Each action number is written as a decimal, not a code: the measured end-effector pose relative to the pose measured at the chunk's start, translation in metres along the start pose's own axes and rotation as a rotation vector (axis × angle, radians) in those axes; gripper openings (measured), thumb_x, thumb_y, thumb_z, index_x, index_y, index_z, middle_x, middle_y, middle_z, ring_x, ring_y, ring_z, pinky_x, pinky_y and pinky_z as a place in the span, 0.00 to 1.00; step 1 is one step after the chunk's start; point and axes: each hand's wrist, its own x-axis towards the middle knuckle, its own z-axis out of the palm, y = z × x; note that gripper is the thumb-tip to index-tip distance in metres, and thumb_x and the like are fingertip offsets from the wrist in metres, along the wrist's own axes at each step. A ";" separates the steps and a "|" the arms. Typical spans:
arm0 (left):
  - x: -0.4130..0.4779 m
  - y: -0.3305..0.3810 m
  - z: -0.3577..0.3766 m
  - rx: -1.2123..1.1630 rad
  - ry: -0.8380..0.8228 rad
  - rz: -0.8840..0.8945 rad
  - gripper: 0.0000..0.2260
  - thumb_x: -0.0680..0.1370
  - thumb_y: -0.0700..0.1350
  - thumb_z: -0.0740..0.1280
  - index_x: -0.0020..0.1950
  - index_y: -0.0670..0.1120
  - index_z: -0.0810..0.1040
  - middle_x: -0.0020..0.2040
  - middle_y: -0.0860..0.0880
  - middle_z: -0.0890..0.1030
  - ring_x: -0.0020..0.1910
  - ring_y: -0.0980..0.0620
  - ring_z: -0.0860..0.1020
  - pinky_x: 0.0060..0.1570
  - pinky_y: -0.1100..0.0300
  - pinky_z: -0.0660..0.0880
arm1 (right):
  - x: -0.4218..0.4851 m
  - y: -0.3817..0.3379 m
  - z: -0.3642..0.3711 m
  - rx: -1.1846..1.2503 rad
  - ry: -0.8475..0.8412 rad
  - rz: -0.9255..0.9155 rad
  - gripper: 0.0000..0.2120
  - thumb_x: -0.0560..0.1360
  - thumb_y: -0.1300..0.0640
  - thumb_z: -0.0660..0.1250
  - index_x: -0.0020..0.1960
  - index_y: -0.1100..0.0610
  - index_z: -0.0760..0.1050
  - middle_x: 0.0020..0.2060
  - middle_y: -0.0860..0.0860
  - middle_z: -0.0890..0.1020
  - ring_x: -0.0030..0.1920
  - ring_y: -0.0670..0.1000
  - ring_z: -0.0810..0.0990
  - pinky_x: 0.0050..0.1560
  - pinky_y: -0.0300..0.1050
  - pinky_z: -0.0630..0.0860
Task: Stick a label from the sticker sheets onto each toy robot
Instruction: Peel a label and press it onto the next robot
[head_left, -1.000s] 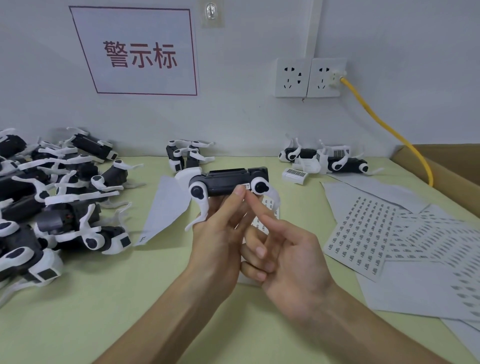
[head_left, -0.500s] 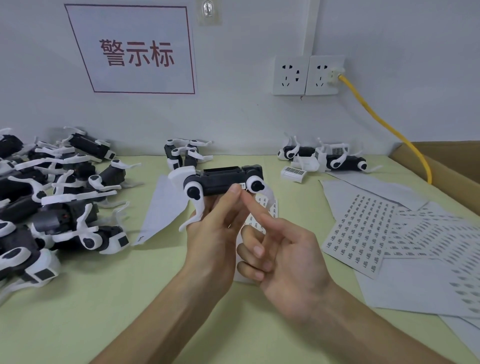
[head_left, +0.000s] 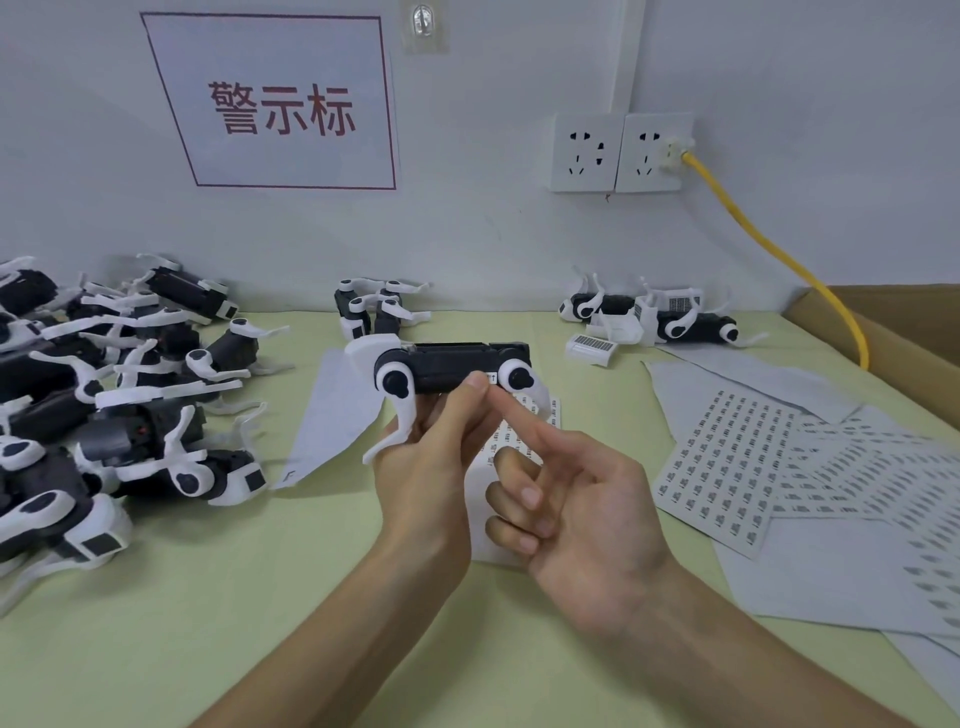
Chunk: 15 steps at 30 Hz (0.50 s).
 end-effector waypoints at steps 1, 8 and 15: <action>0.001 -0.001 0.000 0.003 0.011 0.006 0.02 0.77 0.44 0.75 0.46 0.49 0.83 0.46 0.51 0.88 0.52 0.52 0.87 0.51 0.61 0.78 | 0.000 0.000 0.000 0.002 0.001 0.000 0.22 0.74 0.53 0.60 0.65 0.51 0.82 0.28 0.50 0.63 0.28 0.49 0.54 0.31 0.44 0.54; 0.004 -0.005 -0.002 0.011 0.055 0.029 0.03 0.76 0.44 0.76 0.46 0.46 0.83 0.44 0.51 0.88 0.51 0.50 0.87 0.51 0.61 0.78 | -0.001 0.001 0.002 -0.007 0.019 -0.007 0.22 0.75 0.52 0.59 0.65 0.51 0.82 0.27 0.50 0.63 0.28 0.48 0.55 0.32 0.45 0.52; 0.006 -0.007 -0.004 0.021 0.056 0.014 0.06 0.76 0.46 0.75 0.48 0.45 0.83 0.49 0.48 0.89 0.51 0.50 0.87 0.55 0.56 0.77 | -0.001 0.001 0.003 -0.001 0.039 -0.022 0.21 0.76 0.53 0.58 0.65 0.51 0.82 0.27 0.50 0.63 0.27 0.48 0.55 0.32 0.44 0.53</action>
